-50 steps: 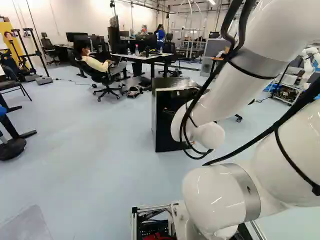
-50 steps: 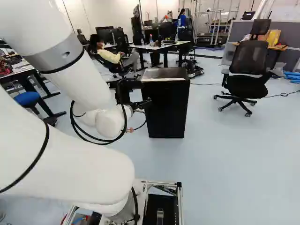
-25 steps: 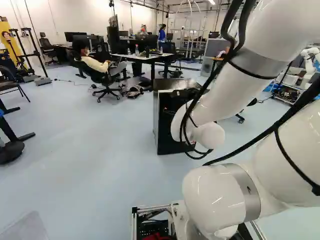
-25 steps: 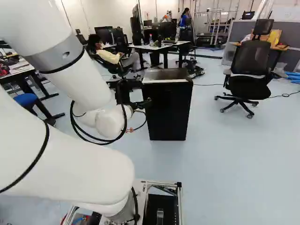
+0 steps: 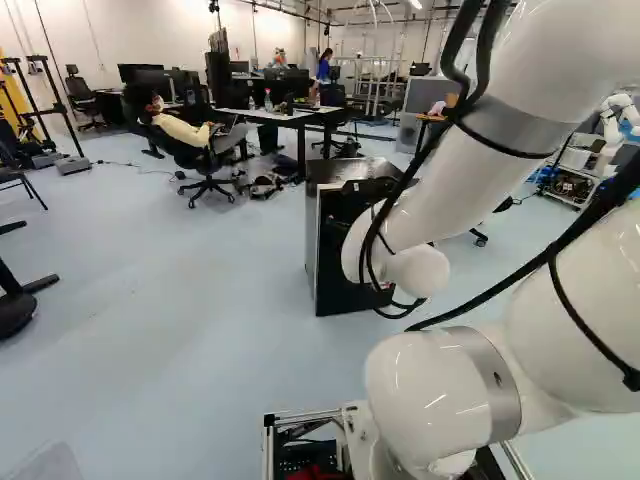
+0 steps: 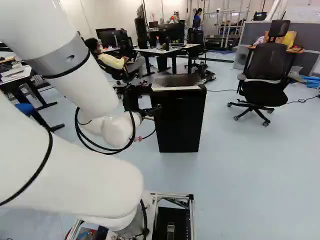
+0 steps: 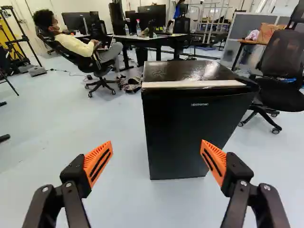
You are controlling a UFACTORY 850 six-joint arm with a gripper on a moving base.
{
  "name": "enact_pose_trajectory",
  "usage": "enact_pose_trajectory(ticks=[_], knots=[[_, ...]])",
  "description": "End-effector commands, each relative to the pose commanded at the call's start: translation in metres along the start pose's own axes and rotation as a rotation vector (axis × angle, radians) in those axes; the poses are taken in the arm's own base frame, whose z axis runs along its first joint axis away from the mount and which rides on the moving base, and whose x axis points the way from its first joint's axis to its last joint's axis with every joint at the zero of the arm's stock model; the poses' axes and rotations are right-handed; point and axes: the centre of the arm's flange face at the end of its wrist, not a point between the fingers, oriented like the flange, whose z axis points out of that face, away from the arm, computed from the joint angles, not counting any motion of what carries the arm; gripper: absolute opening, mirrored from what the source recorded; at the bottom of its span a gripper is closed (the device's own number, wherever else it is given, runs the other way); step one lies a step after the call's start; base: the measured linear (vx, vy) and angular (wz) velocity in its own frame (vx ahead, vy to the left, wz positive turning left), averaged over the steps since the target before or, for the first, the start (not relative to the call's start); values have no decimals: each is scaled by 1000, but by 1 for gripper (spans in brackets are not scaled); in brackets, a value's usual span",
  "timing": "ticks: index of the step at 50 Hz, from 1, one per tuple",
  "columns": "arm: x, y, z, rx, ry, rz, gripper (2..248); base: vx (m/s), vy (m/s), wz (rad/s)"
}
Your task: Grab a drink from the fridge
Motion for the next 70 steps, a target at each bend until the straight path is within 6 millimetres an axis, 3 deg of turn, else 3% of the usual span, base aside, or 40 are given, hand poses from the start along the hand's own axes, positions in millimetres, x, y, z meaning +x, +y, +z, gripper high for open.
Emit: enact_pose_trajectory(ticks=[70], knots=[[0,0,0,0,0,0,247,42,36,-9]])
